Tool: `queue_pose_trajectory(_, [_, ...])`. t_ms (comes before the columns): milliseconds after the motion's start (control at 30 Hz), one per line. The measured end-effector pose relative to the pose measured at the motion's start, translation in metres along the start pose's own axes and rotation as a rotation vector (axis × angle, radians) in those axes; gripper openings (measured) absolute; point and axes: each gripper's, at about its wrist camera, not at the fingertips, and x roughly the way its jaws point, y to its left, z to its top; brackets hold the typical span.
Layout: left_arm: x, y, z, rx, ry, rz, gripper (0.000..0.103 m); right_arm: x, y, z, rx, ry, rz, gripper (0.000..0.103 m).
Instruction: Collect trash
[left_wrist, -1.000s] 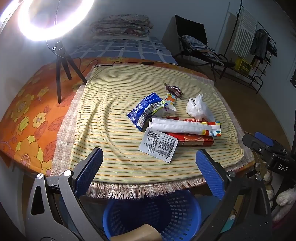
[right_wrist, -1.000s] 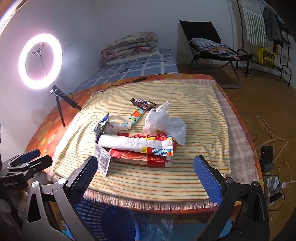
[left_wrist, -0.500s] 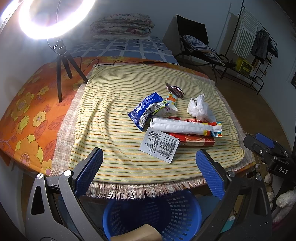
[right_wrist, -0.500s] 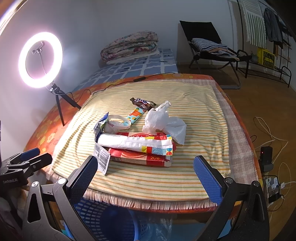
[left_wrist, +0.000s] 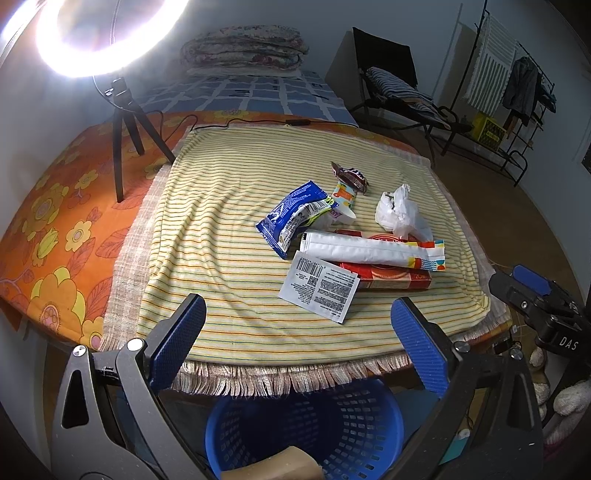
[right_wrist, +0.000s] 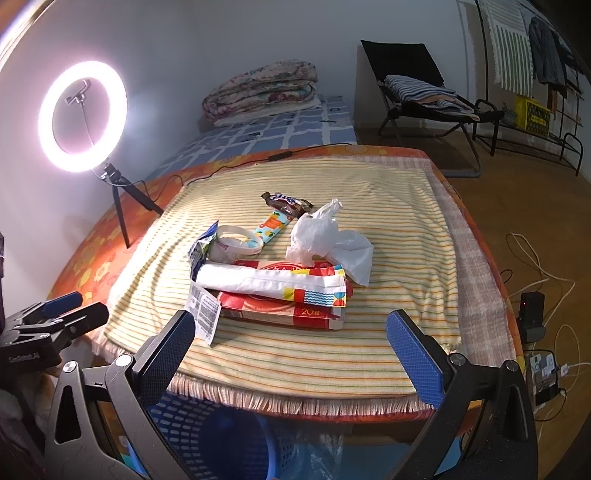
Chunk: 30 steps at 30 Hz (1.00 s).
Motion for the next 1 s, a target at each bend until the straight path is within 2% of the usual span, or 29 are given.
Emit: queue_pose_trajectory(1000, [0.0064,0.0054,-0.0067,0.0,0.005,0.001,0.102,0.0006,-0.0003,-0.0038,-0.004,0.003,-0.003,0.102])
